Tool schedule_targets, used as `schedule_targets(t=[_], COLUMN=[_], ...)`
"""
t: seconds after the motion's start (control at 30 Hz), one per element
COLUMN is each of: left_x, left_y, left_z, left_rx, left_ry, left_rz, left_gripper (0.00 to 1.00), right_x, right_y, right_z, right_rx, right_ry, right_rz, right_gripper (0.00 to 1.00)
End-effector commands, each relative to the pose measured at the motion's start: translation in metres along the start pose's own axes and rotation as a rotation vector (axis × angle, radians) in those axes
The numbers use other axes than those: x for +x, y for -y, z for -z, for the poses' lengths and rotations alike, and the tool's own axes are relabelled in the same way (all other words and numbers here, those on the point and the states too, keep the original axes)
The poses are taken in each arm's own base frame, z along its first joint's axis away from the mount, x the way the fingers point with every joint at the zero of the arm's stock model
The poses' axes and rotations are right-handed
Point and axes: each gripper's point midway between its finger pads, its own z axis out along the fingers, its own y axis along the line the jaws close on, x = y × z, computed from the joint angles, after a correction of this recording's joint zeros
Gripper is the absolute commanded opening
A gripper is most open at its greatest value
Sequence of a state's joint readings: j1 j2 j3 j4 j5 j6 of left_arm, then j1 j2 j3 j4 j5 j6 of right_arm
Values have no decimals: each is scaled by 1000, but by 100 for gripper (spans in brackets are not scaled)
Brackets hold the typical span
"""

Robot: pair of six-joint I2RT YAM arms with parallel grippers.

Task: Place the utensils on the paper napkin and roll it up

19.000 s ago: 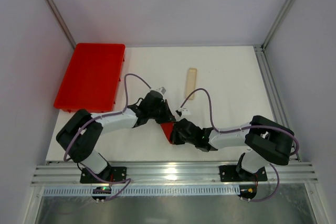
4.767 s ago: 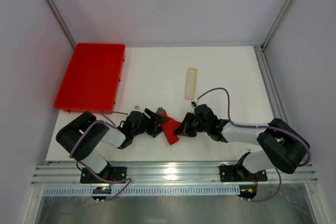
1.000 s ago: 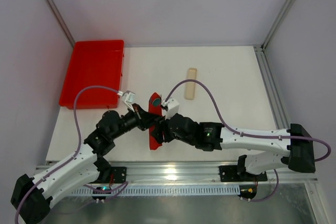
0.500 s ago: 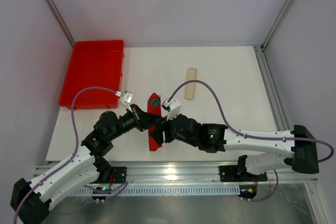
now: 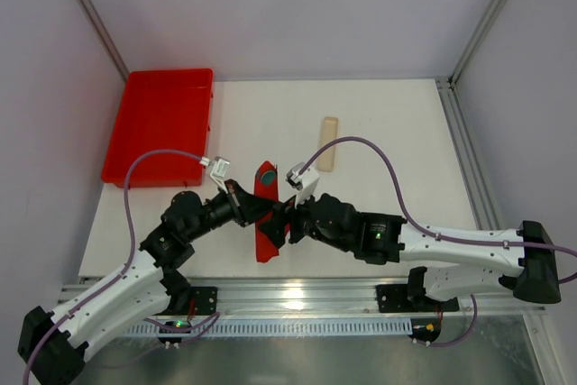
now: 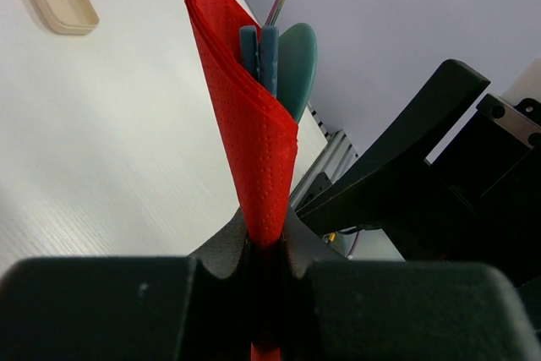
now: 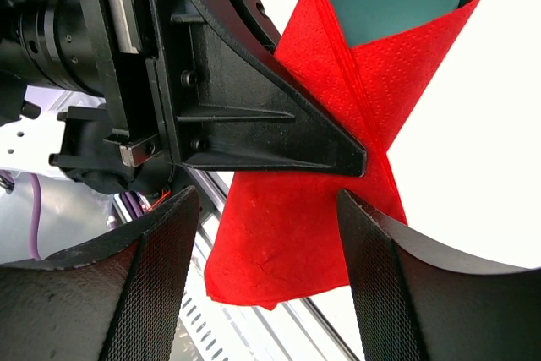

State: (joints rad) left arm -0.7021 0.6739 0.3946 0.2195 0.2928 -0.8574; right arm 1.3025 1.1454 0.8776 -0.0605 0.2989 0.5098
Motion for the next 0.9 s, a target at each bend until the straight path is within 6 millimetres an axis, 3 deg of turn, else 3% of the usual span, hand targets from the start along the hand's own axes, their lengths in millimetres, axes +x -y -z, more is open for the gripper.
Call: schedule_targets(t=[0.0, 0.4, 0.87], left_x=[-24, -33, -35], left_y=[36, 52, 61], left_z=[1, 3, 2], left_rx=[106, 146, 192], left_ry=[56, 60, 63], left_rz=[-16, -9, 19], left_gripper=[0, 0, 0], right_x=[-8, 4, -6], right_y=[-9, -3, -27], right_z=[-2, -2, 8], right_rx=[-33, -24, -191], right_ry=[36, 12, 80], right_rz=[-12, -17, -6], right_gripper=[70, 70, 70])
